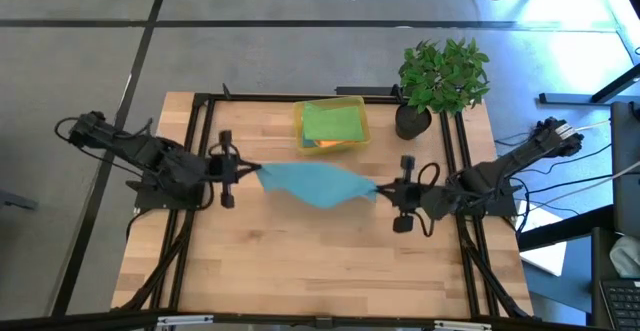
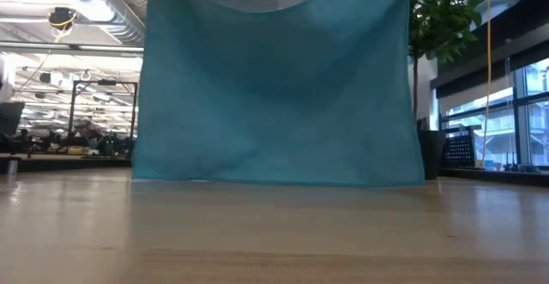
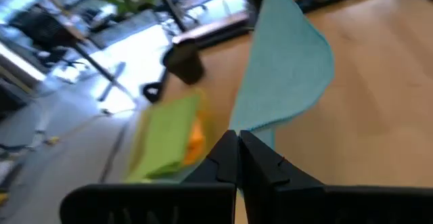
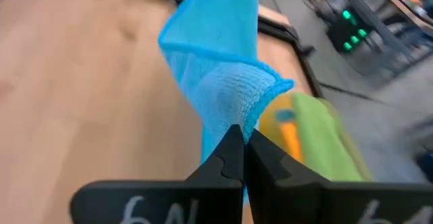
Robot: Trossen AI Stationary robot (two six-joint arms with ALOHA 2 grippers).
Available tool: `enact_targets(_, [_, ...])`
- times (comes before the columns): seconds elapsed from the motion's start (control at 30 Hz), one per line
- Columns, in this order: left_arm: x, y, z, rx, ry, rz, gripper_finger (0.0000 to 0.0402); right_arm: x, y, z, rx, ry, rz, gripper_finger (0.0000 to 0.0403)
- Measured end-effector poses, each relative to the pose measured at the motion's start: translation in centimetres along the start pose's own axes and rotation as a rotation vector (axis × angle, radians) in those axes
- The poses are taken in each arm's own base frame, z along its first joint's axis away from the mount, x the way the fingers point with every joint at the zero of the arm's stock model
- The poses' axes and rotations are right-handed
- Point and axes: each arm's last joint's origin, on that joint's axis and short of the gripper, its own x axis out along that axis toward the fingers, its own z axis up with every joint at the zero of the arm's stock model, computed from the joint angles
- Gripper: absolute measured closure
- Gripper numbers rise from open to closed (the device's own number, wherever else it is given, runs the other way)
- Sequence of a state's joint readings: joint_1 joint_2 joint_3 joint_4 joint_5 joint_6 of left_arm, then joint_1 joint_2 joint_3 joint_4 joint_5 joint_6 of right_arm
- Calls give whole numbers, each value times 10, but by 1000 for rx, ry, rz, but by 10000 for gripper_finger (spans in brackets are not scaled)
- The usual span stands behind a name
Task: Fold microfiber towels
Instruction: Fold the blue microfiber towel
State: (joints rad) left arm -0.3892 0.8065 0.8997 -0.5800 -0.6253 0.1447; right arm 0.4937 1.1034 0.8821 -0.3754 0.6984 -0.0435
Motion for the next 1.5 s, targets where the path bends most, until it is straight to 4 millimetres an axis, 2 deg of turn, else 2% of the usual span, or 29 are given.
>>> enact_targets(0.23, [3, -39, -20, -74, 53, -240, 402, 1, 30, -20, 76, -102, 191, 401])
enact_targets(0.43, [7, -81, -43, -139, 154, -375, 402, 5, 59, -48, 194, -166, 392, 401])
enact_targets(0.57, [9, -107, -49, -172, 179, -447, 402, 10, 77, -66, 264, -179, 486, 400])
enact_targets(0.67, [9, -120, -47, -151, 159, -488, 402, 10, 82, -68, 278, -201, 515, 400])
enact_targets(0.87, [4, -120, -31, -120, 78, -445, 402, 5, 78, -51, 265, -268, 525, 400])
enact_targets(1.07, [3, -119, -29, -111, 66, -441, 402, 9, 84, -57, 338, -170, 599, 393])
enact_targets(1.27, [6, -122, -29, -112, 71, -429, 402, 28, 103, -72, 388, -47, 585, 329])
enact_targets(1.5, [15, -131, -34, -93, 106, -368, 402, 65, 115, -89, 480, 44, 586, 264])
